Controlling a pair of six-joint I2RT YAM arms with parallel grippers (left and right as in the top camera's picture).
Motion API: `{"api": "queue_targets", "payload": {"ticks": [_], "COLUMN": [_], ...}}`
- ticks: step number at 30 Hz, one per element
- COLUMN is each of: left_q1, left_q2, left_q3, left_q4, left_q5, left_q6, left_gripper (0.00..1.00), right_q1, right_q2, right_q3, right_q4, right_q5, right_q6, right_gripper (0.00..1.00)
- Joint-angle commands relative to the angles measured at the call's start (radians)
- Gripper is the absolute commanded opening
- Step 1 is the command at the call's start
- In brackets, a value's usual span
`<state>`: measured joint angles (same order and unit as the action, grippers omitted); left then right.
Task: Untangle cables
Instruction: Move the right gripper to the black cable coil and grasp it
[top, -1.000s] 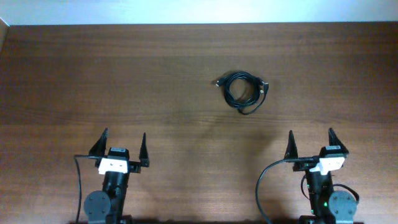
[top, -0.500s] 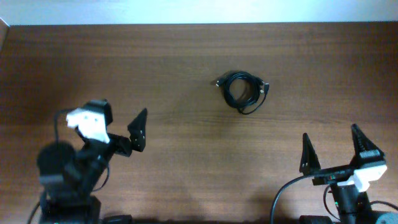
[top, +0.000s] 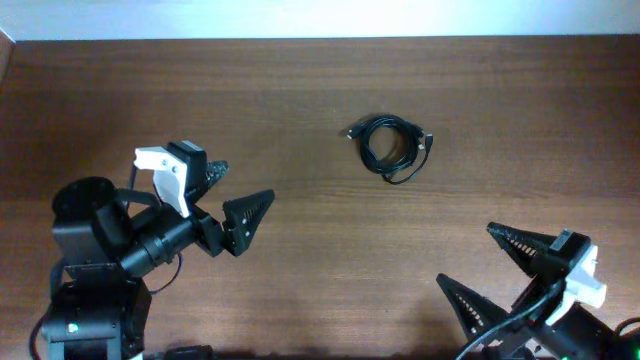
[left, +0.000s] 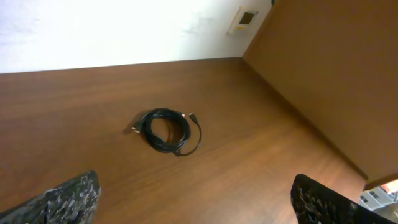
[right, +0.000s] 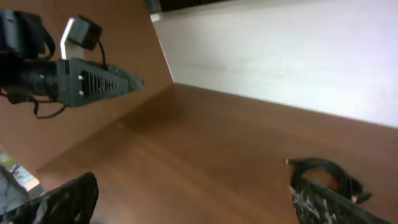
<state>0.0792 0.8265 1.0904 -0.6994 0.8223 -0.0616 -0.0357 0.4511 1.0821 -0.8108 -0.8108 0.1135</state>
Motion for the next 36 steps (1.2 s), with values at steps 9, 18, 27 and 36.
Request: {"api": "queue_targets", "payload": {"ticks": [9, 18, 27, 36], "left_q1": [0.002, -0.014, -0.213, -0.274], "left_q2": [0.107, 0.167, 0.196, 0.139], "left_q3": [0.02, 0.023, 0.089, 0.098], "left_q4": [0.101, 0.107, 0.103, 0.244], "left_q5": [-0.171, -0.259, -0.377, -0.217], "left_q6": [-0.359, -0.497, -0.46, -0.469], "left_gripper": [0.98, 0.86, 0.96, 0.99], "right_q1": [0.005, 0.005, 0.059, 0.154], "right_q2": [0.352, 0.703, 0.929, 1.223], "right_q3": [0.014, 0.114, 0.13, 0.13], "right_q4": [0.122, 0.171, 0.18, 0.276], "right_q5": [0.418, 0.542, 0.602, 0.603], "right_q6": [0.33, 0.367, 0.366, 0.447], "right_gripper": [0.97, 0.97, 0.99, 0.99]}}
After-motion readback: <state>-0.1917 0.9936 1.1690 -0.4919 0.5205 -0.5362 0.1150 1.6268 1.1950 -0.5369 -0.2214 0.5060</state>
